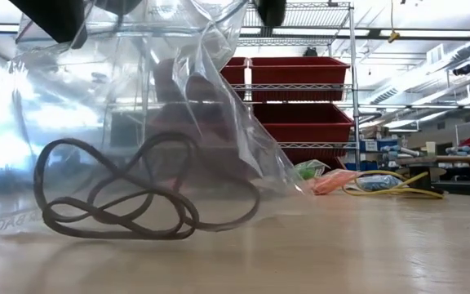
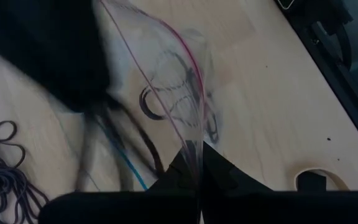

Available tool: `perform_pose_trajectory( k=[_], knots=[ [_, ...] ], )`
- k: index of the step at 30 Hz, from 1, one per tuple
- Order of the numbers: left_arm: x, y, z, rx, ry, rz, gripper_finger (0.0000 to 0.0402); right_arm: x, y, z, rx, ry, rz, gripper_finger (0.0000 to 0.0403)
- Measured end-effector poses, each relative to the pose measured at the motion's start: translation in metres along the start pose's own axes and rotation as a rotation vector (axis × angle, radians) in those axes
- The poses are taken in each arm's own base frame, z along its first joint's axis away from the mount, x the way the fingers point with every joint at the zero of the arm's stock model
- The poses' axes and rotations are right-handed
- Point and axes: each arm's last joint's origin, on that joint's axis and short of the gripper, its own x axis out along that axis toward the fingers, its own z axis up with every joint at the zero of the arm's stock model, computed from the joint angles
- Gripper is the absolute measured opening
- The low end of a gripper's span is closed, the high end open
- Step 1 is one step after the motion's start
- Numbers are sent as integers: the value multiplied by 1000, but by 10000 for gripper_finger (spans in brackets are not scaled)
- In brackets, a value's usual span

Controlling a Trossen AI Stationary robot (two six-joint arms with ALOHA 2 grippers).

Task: Sort rubber bands
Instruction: Put the black rubber band into the transparent zip bag

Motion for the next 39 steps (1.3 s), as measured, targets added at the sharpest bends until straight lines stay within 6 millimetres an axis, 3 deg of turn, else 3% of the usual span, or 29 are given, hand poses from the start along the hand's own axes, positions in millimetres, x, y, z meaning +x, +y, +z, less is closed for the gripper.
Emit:
perform_pose_trajectory(
  k=[5,23,39],
  knots=[
    [0,0,0,1,5,-1,1,9,-4,-5,26,162,5,0],
    [0,0,0,0,2,-1,1,5,-4,-11,71,254,12,4],
    [0,0,-1,1,5,0,1,-5,12,-12,54,191,-13,150]
  ],
)
